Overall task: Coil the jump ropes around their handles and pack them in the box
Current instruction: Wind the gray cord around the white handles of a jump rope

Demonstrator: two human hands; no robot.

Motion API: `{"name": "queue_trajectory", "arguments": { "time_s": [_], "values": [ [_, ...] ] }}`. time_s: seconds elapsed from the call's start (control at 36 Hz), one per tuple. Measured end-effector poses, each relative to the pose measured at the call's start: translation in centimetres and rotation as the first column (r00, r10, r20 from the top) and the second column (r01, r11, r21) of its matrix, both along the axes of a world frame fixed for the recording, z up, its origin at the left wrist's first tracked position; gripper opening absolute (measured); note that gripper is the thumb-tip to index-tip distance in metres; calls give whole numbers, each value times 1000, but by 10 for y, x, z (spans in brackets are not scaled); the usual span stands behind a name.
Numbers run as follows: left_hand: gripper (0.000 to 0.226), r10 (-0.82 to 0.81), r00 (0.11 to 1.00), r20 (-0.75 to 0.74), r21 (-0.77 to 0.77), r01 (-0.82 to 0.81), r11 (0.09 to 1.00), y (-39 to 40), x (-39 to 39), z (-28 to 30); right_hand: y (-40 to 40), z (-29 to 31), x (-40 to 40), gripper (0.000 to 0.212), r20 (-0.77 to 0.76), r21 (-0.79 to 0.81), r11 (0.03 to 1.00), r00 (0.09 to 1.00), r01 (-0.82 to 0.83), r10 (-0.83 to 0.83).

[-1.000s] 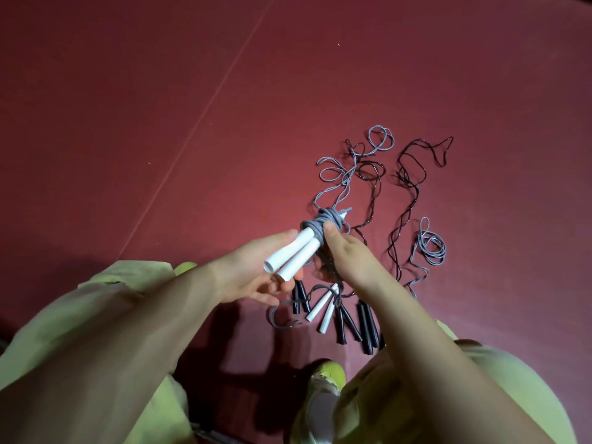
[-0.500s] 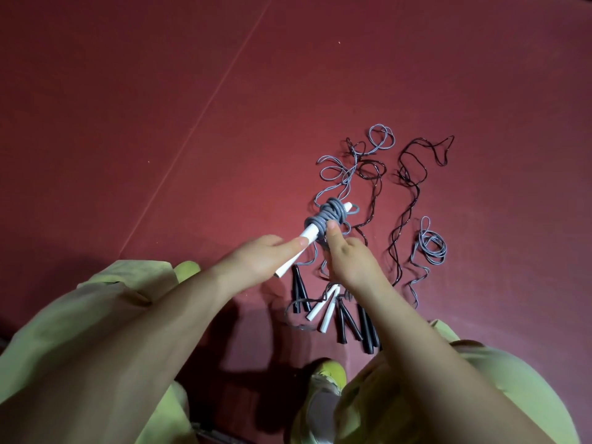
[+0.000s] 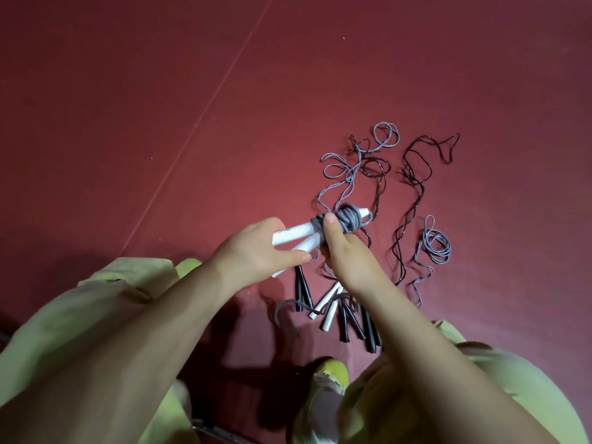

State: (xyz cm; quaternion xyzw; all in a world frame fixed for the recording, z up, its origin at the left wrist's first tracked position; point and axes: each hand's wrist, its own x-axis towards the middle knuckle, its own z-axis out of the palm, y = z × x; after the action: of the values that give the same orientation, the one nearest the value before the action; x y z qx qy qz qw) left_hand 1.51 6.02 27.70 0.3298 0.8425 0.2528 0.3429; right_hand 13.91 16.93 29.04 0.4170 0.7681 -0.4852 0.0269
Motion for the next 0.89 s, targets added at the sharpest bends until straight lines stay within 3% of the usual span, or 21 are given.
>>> {"name": "queue_trajectory", "arguments": {
  "time_s": [0.11,0.17,0.19,0.25,0.28,0.33,0.39,0.44,0.53,0.58,0.67,0.75,0.89],
  "values": [
    [53,-44,991,-130,-17,42,999,0,3,-1,2,-1,1,54,-9,-44,999,1000,14,-15],
    [53,-82,992,-97,-23,80,997,0,1,-2,2,-2,1,52,-26,-52,999,1000,14,-16],
    [53,-90,996,-18,-20,90,996,0,0,-1,2,-3,1,51,-42,-60,998,999,17,-20],
    [55,-41,946,323,-15,48,999,0,0,4,3,-4,2,53,-111,-114,993,993,33,-46],
    [61,-6,843,537,-39,32,999,-1,-1,7,4,-5,3,55,-151,-155,987,986,42,-66],
    [72,-21,532,846,-40,102,994,-4,-2,8,5,-4,5,51,-220,-245,968,968,63,-119],
    [81,-104,241,965,75,125,989,-7,0,9,5,-1,7,47,-262,-331,938,946,99,-193],
    [81,-116,138,984,104,89,991,-8,3,10,6,1,8,46,-269,-362,925,937,113,-221],
    [73,-52,174,983,45,46,998,-4,0,14,7,2,7,49,-292,-300,952,944,64,-155],
    [67,7,239,971,-18,42,999,-2,-4,15,8,1,6,48,-269,-228,974,961,-7,-56],
    [63,67,340,938,-87,45,995,0,-5,13,8,-6,5,53,-219,-249,965,975,-82,27],
    [63,85,504,860,-124,44,991,0,-4,10,8,-12,7,55,-168,-257,961,984,-103,60],
    [60,99,775,624,-149,-6,989,1,5,1,10,-18,10,63,-46,-138,985,994,-107,101]
  ]
}}
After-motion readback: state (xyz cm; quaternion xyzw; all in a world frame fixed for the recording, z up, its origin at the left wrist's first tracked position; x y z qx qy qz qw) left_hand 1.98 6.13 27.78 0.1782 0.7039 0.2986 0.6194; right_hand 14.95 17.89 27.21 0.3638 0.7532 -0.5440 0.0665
